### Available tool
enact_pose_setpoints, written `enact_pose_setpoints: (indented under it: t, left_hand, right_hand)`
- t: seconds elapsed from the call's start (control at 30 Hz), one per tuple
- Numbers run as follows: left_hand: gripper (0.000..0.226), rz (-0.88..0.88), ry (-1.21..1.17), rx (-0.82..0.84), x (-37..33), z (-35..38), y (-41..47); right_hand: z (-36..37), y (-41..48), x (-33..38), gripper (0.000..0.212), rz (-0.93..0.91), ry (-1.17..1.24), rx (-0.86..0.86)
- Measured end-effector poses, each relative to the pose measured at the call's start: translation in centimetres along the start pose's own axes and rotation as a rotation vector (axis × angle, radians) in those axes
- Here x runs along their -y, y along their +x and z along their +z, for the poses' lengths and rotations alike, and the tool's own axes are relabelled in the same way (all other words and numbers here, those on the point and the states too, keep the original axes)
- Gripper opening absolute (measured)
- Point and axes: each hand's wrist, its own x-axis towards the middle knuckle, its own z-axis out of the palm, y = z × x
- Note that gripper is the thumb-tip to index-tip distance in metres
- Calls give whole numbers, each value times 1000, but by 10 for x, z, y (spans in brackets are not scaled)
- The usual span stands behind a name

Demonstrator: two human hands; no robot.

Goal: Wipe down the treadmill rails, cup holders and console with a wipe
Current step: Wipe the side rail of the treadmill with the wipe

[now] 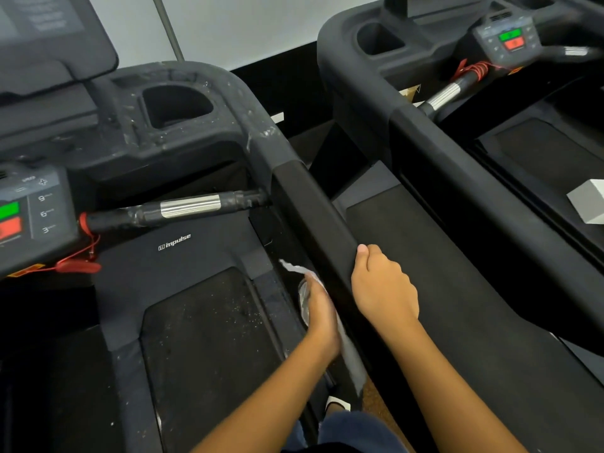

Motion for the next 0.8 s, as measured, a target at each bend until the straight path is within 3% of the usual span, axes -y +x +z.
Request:
enact_pose_setpoints:
  t: [0.13,0.3,0.5,0.67,0.8]
  left_hand:
    - [49,23,-90,-20,-58,18,2]
    - [58,96,-95,-129,-130,25,50]
    - [66,38,-89,-118,-87,28,8]
    - [48,-119,-94,-135,-99,28,-3]
    - [55,37,61,-139,-147,36,11]
  right_hand:
    - [2,8,10,44,-48,-39,-15]
    - [6,18,18,46,-87,-68,-19]
    - [9,19,18,47,-104,-89,-17]
    - [9,21,23,45,-151,-96,-37]
    - [14,38,40,46,-230,-112,-60]
